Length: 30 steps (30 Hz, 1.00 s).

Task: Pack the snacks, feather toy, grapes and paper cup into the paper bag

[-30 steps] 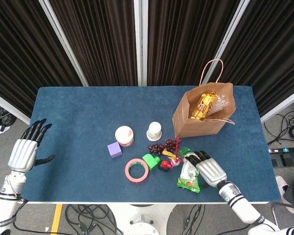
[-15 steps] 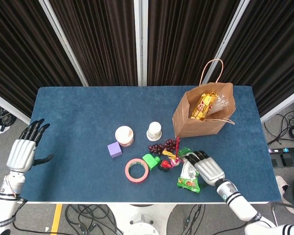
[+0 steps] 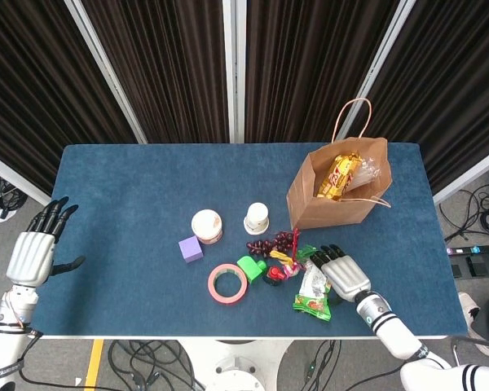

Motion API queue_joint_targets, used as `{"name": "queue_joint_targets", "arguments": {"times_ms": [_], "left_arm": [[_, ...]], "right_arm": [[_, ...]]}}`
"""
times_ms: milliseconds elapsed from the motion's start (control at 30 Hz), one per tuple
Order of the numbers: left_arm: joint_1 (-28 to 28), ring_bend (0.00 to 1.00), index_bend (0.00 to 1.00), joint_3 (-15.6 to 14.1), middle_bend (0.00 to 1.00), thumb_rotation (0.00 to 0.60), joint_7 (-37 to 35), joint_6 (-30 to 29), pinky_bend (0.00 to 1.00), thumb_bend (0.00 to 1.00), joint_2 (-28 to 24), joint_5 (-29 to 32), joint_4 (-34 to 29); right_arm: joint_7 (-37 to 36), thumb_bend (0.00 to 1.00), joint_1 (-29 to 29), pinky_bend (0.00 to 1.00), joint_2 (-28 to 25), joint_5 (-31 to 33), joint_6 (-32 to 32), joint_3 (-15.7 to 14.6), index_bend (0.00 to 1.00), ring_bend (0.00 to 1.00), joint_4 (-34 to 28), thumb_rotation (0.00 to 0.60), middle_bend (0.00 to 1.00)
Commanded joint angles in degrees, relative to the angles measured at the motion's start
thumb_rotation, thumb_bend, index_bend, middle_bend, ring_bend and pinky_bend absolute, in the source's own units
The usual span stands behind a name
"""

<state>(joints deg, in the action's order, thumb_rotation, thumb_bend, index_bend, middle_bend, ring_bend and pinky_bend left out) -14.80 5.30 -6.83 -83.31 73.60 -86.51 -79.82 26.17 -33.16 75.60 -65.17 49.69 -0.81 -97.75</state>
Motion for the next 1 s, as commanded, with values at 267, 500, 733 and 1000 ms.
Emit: {"name": "queue_joint_targets", "arguments": {"times_ms": [267, 500, 733, 1000], "left_arm": [[0.27, 0.05, 0.16, 0.26, 0.14, 0.6, -0.24, -0.23, 0.18, 0.15, -0.15, 0.35, 0.2], [0.37, 0.05, 0.16, 0.3, 0.14, 0.6, -0.66, -0.22, 0.18, 0.15, -0.05, 0.43, 0.56], [0.42, 0.05, 0.16, 0.25, 0.14, 0.6, -0.79, -0.2, 0.18, 0.15, 0.09, 0.34, 0.78], [0.52, 0.05, 0.16, 0.34, 0.14, 0.6, -1.12, -0.33, 0.18, 0.15, 0.04, 0.34, 0.78]], "right_arm": [[-0.35, 0.0, -1.35, 0.0, 2.17, 1.79, -1.61, -0.03, 0.09, 0.0, 2.58, 0.6, 0.13], [-0.72, 0.0, -0.87, 0.04, 3.81, 1.44, 0.74, 0.38, 0.3, 0.06, 4.26, 0.6, 0.22], [1.65, 0.09, -0.76, 0.22, 4.76, 3.8, 2.05, 0.36, 0.49, 0.19, 4.52, 0.6, 0.32], [4.88, 0.23, -0.61, 0.36, 5.47, 5.01, 4.69, 0.27, 0.62, 0.3, 4.2, 0.6, 0.41]]}}
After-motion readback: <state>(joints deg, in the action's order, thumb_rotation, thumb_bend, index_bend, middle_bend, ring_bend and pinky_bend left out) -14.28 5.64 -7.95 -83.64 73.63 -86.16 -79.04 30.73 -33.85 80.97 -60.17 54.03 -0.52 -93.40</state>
